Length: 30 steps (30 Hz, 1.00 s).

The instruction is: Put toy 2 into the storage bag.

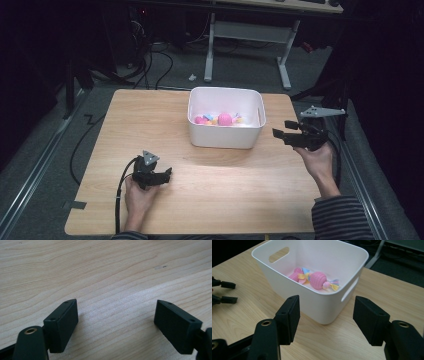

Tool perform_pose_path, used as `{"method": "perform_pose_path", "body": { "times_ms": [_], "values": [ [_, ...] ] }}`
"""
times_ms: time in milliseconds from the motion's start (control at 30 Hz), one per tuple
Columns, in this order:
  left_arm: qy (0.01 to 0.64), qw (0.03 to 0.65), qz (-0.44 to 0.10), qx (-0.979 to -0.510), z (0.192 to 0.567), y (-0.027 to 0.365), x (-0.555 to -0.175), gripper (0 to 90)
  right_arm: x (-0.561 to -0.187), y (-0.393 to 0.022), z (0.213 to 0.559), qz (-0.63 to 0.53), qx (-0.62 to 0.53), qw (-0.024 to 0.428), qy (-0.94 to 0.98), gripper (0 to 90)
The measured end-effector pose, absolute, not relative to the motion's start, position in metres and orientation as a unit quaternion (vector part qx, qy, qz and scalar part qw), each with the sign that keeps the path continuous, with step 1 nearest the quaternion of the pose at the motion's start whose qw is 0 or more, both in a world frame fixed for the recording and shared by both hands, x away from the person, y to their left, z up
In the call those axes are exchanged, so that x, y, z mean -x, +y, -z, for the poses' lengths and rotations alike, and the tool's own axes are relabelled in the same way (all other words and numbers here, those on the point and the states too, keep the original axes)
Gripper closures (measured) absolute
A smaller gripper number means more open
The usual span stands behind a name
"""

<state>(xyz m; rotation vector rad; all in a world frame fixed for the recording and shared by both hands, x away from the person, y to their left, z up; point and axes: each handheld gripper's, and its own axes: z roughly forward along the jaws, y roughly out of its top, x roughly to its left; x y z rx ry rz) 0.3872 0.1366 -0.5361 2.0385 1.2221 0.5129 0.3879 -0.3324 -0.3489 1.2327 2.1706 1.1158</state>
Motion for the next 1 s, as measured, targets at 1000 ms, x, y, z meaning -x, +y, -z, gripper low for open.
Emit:
{"method": "perform_pose_path", "body": {
  "times_ms": [1000],
  "values": [
    [0.471,0.347,-0.199,-0.786,0.536,0.136,-0.387,19.6,-0.344,-0.365,0.45,-0.404,-0.513,0.192,0.732,40.0]
  ]
}}
